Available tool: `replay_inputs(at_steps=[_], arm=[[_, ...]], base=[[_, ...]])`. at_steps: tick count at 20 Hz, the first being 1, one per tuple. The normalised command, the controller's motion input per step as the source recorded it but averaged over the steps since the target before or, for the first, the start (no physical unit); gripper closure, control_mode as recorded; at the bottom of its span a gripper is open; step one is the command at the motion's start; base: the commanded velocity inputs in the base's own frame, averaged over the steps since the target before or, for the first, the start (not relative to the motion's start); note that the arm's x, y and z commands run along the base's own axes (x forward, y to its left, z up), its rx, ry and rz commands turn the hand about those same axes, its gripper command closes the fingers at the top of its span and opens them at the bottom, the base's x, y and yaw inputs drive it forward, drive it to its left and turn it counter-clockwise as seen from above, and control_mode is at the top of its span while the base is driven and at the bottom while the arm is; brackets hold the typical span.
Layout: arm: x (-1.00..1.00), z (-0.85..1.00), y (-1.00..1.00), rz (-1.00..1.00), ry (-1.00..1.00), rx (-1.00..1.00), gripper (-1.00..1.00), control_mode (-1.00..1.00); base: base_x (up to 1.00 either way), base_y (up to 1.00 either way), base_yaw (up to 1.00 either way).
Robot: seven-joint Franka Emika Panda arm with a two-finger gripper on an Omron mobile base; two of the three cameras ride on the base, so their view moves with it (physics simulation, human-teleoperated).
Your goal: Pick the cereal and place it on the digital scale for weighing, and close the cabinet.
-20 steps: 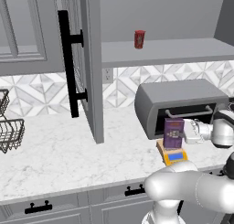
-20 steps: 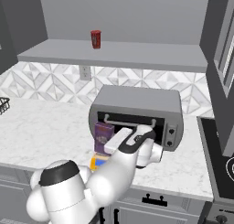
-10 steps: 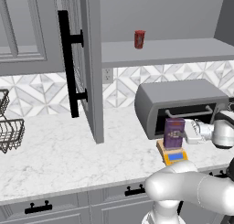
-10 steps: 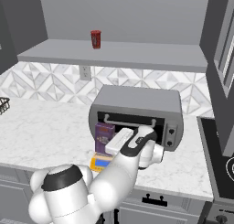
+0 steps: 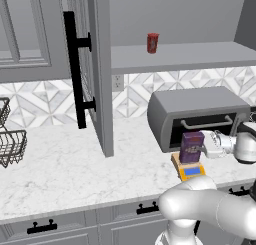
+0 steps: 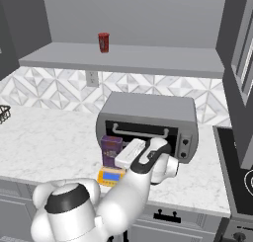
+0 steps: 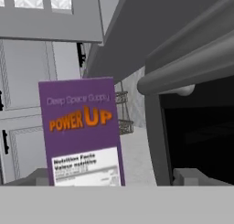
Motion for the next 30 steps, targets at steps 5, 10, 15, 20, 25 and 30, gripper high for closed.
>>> replay_inputs(at_steps=[5, 10, 15, 20, 25, 30], arm=[[0.0, 0.0, -0.03, 0.0, 0.0, 0.0, -1.0, -1.0], [0.0, 0.0, -0.18, -0.01, 0.0, 0.0, -1.0, -1.0], [0.0, 0.0, -0.23, -0.02, -0.01, 0.0, -1.0, -1.0], [-0.07, 0.0, -0.38, -0.02, -0.01, 0.01, -1.0, -1.0], [-0.59, 0.23, -0.17, -0.08, -0.31, 0.03, -1.0, -1.0], [-0.85, 0.54, -0.09, -0.12, -0.32, 0.13, -1.0, -1.0]], base=[[0.0, 0.0, 0.0], [0.0, 0.0, 0.0], [0.0, 0.0, 0.0], [0.0, 0.0, 0.0], [0.0, 0.0, 0.0], [0.0, 0.0, 0.0]])
